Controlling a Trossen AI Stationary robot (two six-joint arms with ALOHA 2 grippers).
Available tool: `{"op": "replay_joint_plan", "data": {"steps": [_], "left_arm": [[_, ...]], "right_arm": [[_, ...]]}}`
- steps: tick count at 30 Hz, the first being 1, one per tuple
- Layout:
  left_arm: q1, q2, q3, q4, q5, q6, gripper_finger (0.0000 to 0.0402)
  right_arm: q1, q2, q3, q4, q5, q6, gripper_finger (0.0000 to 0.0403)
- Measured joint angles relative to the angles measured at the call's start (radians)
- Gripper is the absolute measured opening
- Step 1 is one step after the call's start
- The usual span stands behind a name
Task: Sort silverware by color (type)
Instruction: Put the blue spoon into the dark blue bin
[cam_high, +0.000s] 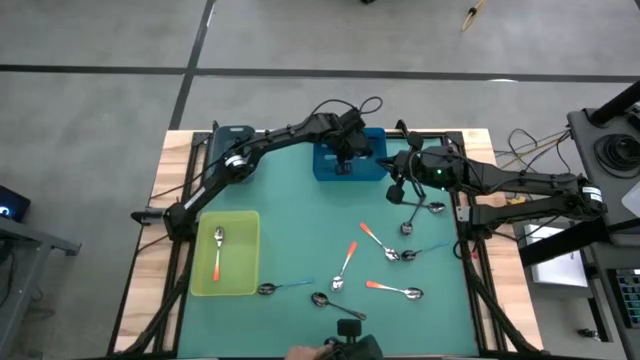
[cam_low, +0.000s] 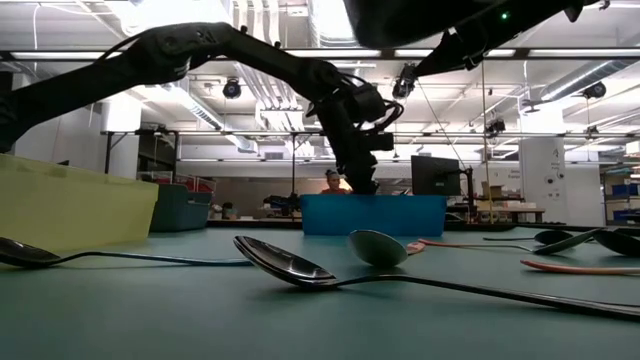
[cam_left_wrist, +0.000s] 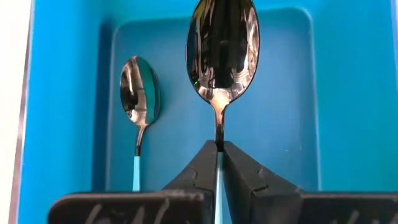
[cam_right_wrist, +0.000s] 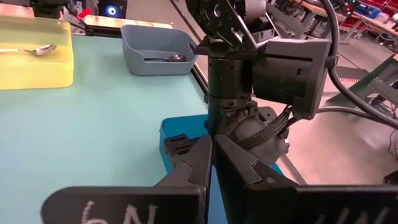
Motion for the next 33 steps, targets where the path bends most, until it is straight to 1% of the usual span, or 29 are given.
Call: {"op": "replay_joint_plan", "data": {"steps": [4,7,11,20,23,33], "left_arm": [[0.007,0.000,0.000,-0.024,0.002,0.000,0.0000],[0.019,0.000,0.000,-0.049,0.028,-0.001,0.0000],[0.038,0.000,0.000,-0.077,0.027,-0.020,0.0000],[0.051,0.002,0.000,-0.070,0.028,-0.022,0.0000],[0.052,0.006,0.000,-0.074,0.053,-0.004,0.0000],[0.053,0.007,0.000,-0.070,0.053,0.000,0.0000]], "right_arm": [[0.000,0.000,0.000,0.000,0.000,-0.004,0.0013],[0.000,0.000,0.000,0.000,0.000,-0.004,0.0013],[0.000,0.000,0.000,0.000,0.000,-0.004,0.0013],[0.000,0.000,0.000,0.000,0.000,-0.004,0.0013],[0.000,0.000,0.000,0.000,0.000,-0.004,0.0013],[0.000,0.000,0.000,0.000,0.000,-0.004,0.0013]]}}
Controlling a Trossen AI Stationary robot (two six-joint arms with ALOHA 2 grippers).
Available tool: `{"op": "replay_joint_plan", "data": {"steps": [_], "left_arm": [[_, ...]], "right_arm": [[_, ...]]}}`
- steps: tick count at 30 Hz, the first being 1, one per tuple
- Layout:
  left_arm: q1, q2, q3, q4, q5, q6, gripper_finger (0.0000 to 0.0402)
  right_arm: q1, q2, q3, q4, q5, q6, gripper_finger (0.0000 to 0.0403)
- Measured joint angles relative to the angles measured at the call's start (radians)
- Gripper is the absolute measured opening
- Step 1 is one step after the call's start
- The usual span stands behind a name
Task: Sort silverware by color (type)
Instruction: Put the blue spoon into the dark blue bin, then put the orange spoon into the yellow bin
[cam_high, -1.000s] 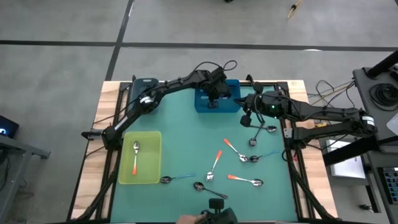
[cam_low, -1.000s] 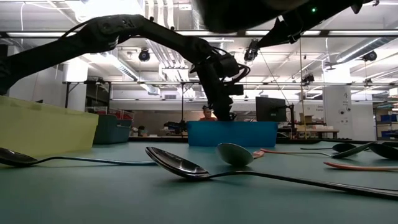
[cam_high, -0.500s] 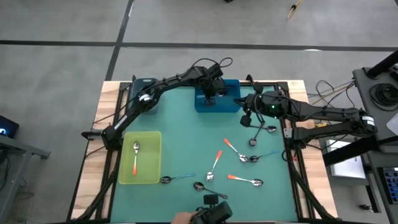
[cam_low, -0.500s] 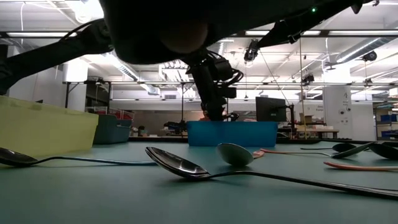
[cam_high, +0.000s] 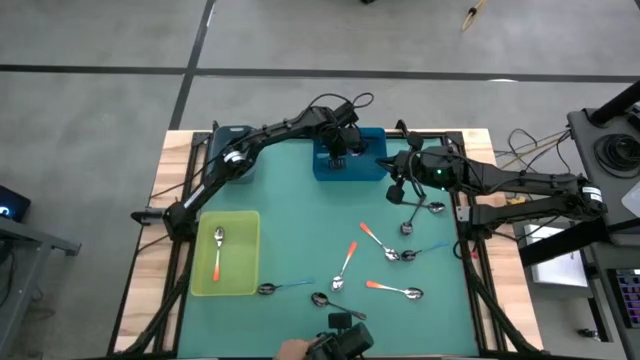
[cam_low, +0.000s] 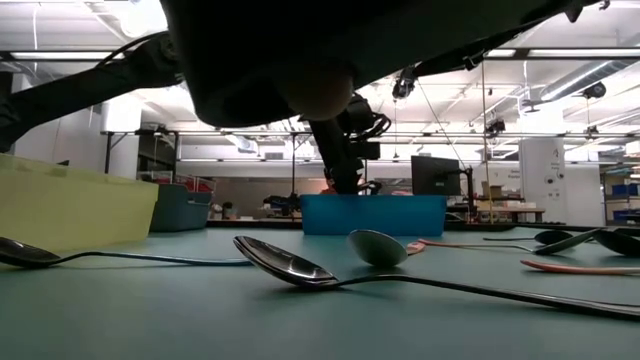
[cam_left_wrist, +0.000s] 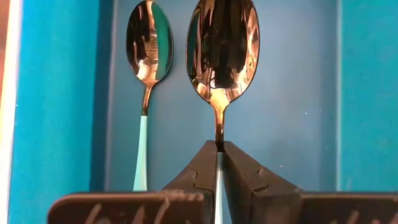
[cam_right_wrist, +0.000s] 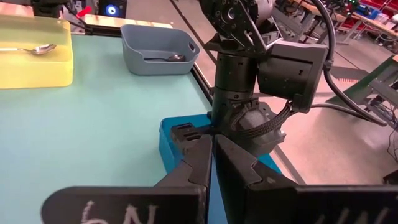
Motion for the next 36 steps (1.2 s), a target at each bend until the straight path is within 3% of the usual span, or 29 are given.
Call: {"op": "replay_joint_plan", "data": {"steps": [11,20,36], "left_arm": [[0.003,0.000,0.000,0.001,0.000,0.000,0.0038],[0.001,-0.007,0.000,-0.005,0.000,-0.061,0.0040],[-0.064,-0.150,0.002,-0.036,0.000,-0.165,0.0038]], "right_arm": [[0.000,0.000,0.000,0.000,0.000,0.000,0.0013],[0.000,0.000,0.000,-0.001,0.000,0.000,0.0013],[0.000,0.000,0.000,-0.015,0.000,0.013,0.0013]]}}
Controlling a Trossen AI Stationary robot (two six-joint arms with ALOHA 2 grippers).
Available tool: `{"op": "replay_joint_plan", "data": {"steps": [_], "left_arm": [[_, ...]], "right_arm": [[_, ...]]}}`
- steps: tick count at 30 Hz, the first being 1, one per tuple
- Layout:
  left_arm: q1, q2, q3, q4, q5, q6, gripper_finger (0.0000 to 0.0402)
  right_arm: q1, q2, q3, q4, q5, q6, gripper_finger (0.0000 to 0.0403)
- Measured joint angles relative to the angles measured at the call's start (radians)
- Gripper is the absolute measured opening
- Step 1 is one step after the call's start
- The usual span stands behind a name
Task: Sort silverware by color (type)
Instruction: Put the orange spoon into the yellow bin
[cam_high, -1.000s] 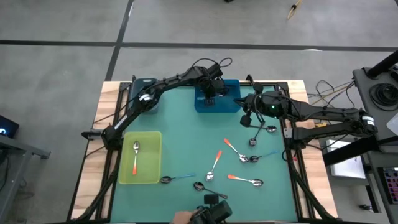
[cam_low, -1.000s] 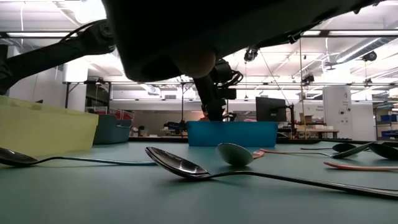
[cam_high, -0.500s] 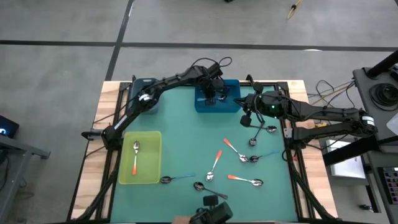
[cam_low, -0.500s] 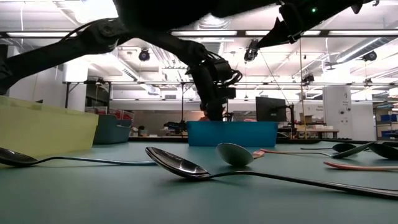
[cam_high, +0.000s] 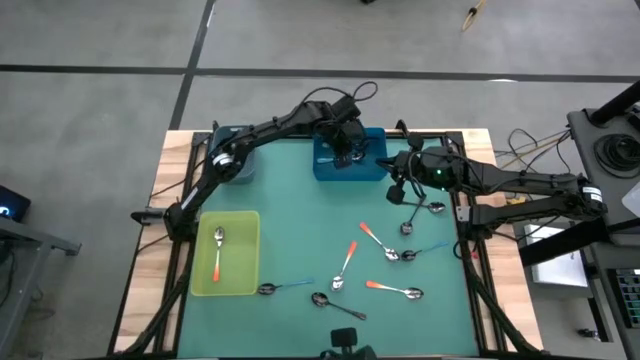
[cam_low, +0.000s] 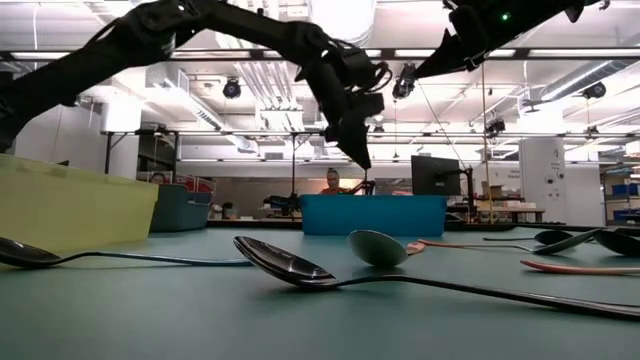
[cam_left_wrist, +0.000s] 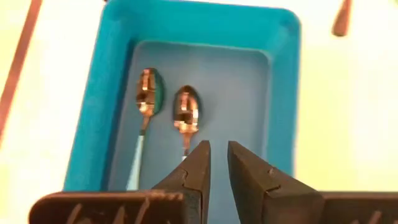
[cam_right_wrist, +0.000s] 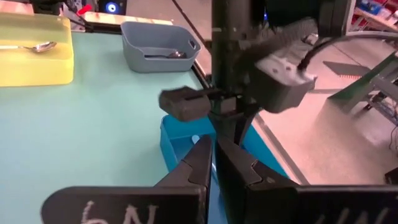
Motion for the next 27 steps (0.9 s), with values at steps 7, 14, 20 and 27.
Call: {"op": "replay_joint_plan", "data": {"steps": [7,14,20,27], "left_arm": [[-0.047,-0.028,-0.001,-0.039,0.000,-0.012,0.0038],[-0.098,-0.030,-0.004,-0.101,0.000,-0.019,0.0038],[-0.116,-0.032,-0.008,-0.149,0.000,-0.045,0.0038],[-0.130,-0.038,-0.009,-0.212,0.000,-0.076,0.0009]], "right_arm": [[0.000,0.000,0.000,-0.011,0.000,0.015,0.0013],[0.000,0.000,0.000,-0.031,0.000,0.033,0.0013],[0.000,0.000,0.000,-0.060,0.000,0.062,0.0013],[0.000,0.000,0.000,-0.093,0.000,0.095,0.0013]]}}
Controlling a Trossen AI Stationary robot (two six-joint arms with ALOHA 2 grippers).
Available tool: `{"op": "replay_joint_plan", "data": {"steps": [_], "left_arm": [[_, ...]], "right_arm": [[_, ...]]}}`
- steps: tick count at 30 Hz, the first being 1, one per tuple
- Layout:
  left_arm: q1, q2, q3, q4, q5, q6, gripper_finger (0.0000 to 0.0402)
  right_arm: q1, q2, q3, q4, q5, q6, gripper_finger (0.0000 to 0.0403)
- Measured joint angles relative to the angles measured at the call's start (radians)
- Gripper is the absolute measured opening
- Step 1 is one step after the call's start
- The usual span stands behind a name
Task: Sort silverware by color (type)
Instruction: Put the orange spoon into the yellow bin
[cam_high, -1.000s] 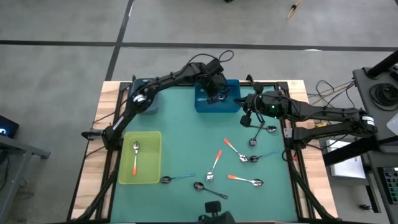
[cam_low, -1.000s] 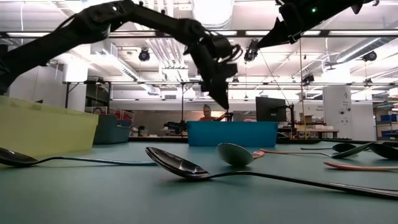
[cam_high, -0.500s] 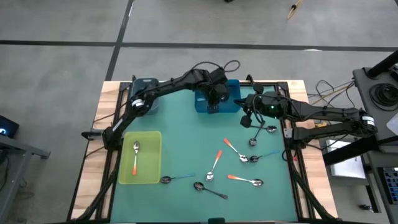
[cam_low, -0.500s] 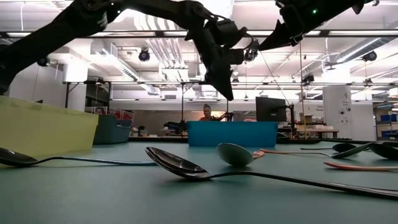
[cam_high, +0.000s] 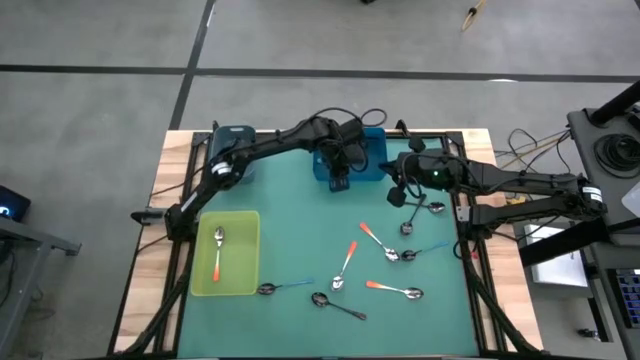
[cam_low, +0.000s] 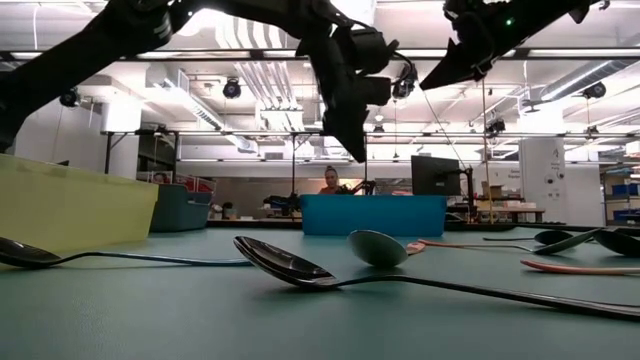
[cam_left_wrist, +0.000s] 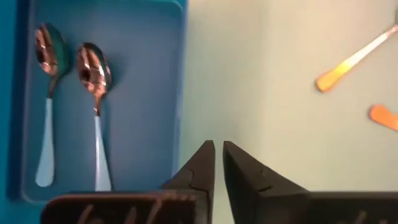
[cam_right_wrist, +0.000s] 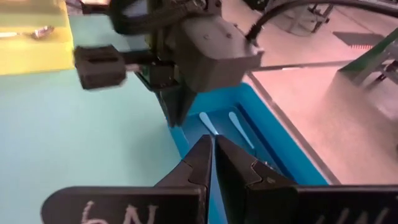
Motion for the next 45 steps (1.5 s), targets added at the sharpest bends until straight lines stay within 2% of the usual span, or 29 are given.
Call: {"op": "replay_joint_plan", "data": {"steps": [6,9,13,20,25,28,31,35,39,45], "left_arm": [[-0.028,-0.019,-0.032,-0.020,0.036,-0.001,0.0003],[-0.040,-0.063,-0.113,0.006,0.038,-0.021,0.0001],[-0.055,-0.213,-0.363,0.179,0.039,-0.067,0.0000],[-0.077,-0.544,-0.826,0.594,0.029,-0.189,0.0000],[-0.134,-0.713,-1.054,0.786,0.020,-0.131,0.0000],[-0.161,-0.783,-1.151,0.875,0.016,-0.132,0.0000],[-0.181,-0.828,-1.204,0.914,0.014,-0.164,0.0000],[-0.187,-0.842,-1.197,0.902,0.016,-0.182,0.0000],[-0.191,-0.834,-1.169,0.899,0.016,-0.179,0.0000],[-0.196,-0.788,-1.165,1.007,0.017,-0.168,0.0000]], "right_arm": [[0.000,0.000,0.000,-0.024,0.000,0.033,0.0013],[0.000,0.000,-0.002,-0.025,0.000,0.054,0.0013],[0.000,0.000,-0.012,-0.032,0.000,0.067,0.0013],[0.000,0.000,-0.015,-0.005,0.000,0.079,0.0013],[0.000,0.000,-0.015,0.021,0.000,0.084,0.0013],[0.000,0.000,-0.015,0.032,0.000,0.088,0.0013],[0.000,0.000,-0.015,0.036,0.000,0.092,0.0013],[0.000,0.000,-0.015,0.036,0.000,0.113,0.0013],[0.000,0.000,-0.015,0.036,0.000,0.142,0.0013],[0.000,0.000,-0.015,0.035,0.000,0.146,0.0013]]}}
